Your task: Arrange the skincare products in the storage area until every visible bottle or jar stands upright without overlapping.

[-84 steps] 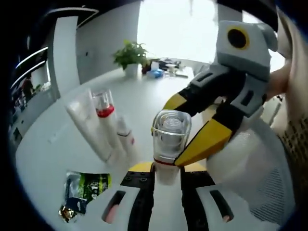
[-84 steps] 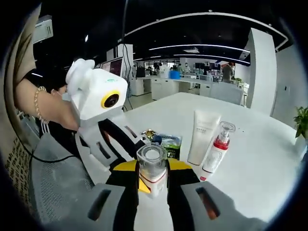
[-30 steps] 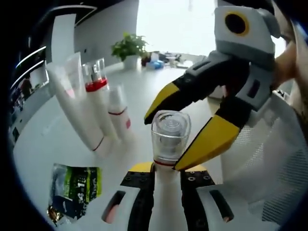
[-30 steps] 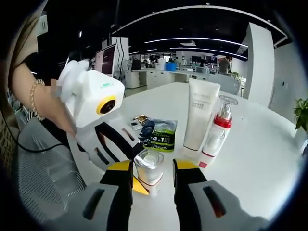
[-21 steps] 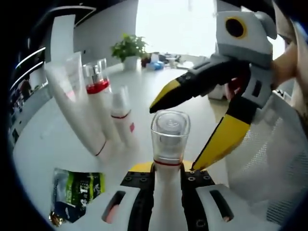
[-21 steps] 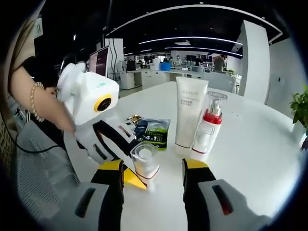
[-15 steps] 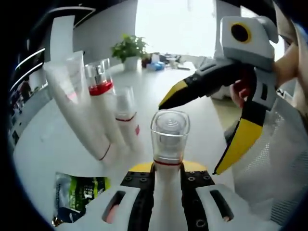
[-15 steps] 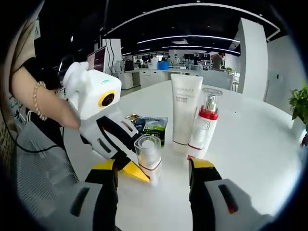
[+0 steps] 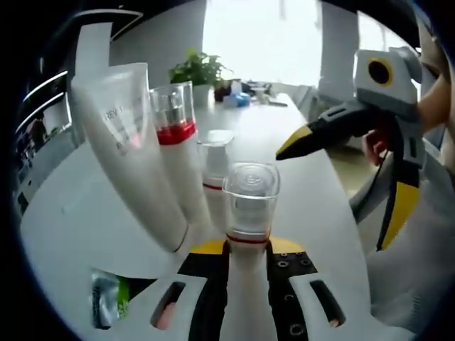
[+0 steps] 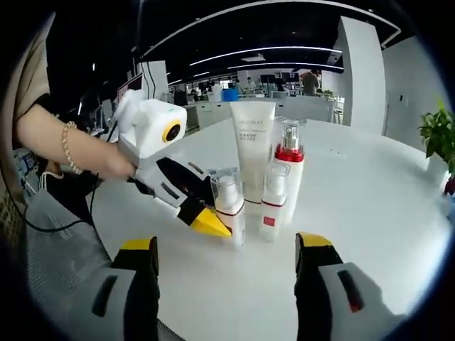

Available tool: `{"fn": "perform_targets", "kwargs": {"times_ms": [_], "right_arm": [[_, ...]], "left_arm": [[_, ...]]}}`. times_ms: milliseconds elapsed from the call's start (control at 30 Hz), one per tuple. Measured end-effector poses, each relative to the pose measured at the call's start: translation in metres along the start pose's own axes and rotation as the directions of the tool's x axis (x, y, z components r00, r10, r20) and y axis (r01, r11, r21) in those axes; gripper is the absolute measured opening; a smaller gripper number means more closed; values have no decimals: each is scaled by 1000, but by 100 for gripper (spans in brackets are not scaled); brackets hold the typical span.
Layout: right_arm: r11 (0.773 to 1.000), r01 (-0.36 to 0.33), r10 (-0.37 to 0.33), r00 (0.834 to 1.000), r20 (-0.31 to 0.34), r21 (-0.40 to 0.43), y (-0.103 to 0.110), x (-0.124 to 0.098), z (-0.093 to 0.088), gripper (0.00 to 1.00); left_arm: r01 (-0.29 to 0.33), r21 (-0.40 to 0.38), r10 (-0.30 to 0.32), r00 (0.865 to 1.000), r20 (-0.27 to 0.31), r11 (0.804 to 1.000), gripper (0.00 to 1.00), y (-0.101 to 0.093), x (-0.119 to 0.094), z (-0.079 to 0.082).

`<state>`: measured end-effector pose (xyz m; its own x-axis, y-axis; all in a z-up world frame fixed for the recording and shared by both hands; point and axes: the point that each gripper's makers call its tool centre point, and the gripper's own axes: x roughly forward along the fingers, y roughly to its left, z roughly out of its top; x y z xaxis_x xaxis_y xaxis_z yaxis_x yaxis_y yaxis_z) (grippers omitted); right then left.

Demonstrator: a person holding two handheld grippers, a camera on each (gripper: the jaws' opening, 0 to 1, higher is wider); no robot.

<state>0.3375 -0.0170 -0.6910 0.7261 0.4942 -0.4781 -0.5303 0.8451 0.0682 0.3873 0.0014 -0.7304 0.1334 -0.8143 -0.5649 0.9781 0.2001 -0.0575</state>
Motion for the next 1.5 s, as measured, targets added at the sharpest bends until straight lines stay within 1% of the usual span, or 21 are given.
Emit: {"fn": "perform_targets", "kwargs": {"times_ms": [167, 333, 567, 1100, 1367, 1500], "right_arm": [[1000, 11, -11, 1000, -8, 10, -4, -3, -4, 80], [1000, 10, -10, 1000, -14, 19, -3, -4, -7, 81], [1000, 6, -5, 1000, -18, 28, -1, -5, -9, 83], [999, 3, -3, 1000, -24, 36, -1, -5, -11, 84], [999, 0, 1, 1000, -23, 34, 0, -6, -11, 84], [1000, -4, 5, 1000, -18, 31, 1, -6, -9, 85]], "left_arm": [[-5, -8, 5, 1000, 9, 1000, 16, 8, 4, 3], [-5, -19, 6, 1000, 19, 1000, 16, 16, 8, 6], [-7, -4, 7, 1000, 17, 1000, 16, 24, 12, 9], [8, -9, -7, 1000, 11, 1000, 17, 24, 14, 9], [1, -18, -1, 1000, -4, 1000, 22, 23, 11, 5], [-7, -25, 7, 1000, -12, 1000, 25, 22, 6, 3]]}}
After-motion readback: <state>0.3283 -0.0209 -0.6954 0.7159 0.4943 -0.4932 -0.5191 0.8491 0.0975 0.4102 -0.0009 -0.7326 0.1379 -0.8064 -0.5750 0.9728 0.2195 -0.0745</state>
